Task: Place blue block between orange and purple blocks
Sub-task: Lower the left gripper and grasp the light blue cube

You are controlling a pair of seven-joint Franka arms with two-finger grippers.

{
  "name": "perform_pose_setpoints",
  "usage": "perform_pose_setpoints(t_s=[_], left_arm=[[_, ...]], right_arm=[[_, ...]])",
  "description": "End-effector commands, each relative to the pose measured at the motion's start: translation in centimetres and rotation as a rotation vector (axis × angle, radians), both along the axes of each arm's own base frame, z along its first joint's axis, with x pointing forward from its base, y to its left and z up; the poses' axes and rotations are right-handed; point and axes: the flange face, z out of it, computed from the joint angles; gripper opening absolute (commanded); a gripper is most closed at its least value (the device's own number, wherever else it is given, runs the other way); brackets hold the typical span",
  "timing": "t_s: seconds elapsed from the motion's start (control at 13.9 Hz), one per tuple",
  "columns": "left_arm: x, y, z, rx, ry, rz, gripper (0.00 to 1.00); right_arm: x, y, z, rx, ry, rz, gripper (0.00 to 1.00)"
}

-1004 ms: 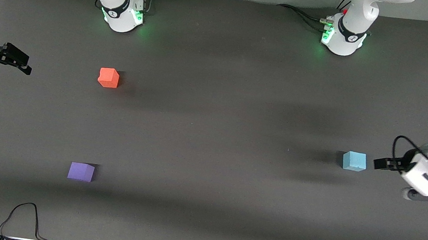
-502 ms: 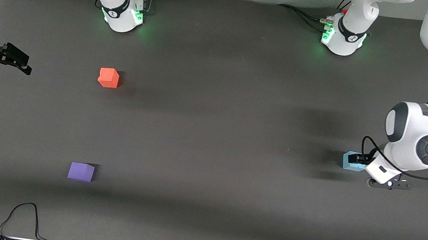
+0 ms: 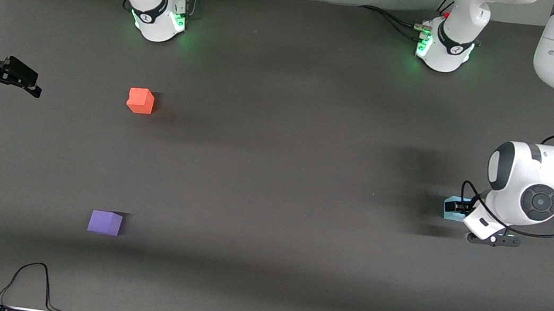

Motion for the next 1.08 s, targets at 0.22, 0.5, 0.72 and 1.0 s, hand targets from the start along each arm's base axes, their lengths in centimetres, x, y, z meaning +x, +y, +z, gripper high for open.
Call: perform_pose_setpoints(t_s=[0.22,0.5,0.72,1.0], left_arm=[[-0.4,-0.5,-0.9,-0.026,0.018,0.039,1.00],[-0.4,-0.6,-0.9,-0.027,0.019,0.039,0.99],[-0.4,-0.8,-0.5,-0.029,0.024,0.036,0.00],[-0.2,-0.7,1.6,-0.030,0.032,0.035,0.00]], right_arm=[[-0.1,-0.2,0.2,0.004,-0.013,-0.009,1.00],[-0.1,-0.6,0.2,0.004,-0.013,-0.001,1.00],[-0.1,-0.5,0.1,0.006,-0.010,0.000,1.00],[-0.2,-1.0,0.0,0.006,-0.008,-0.004,1.00]])
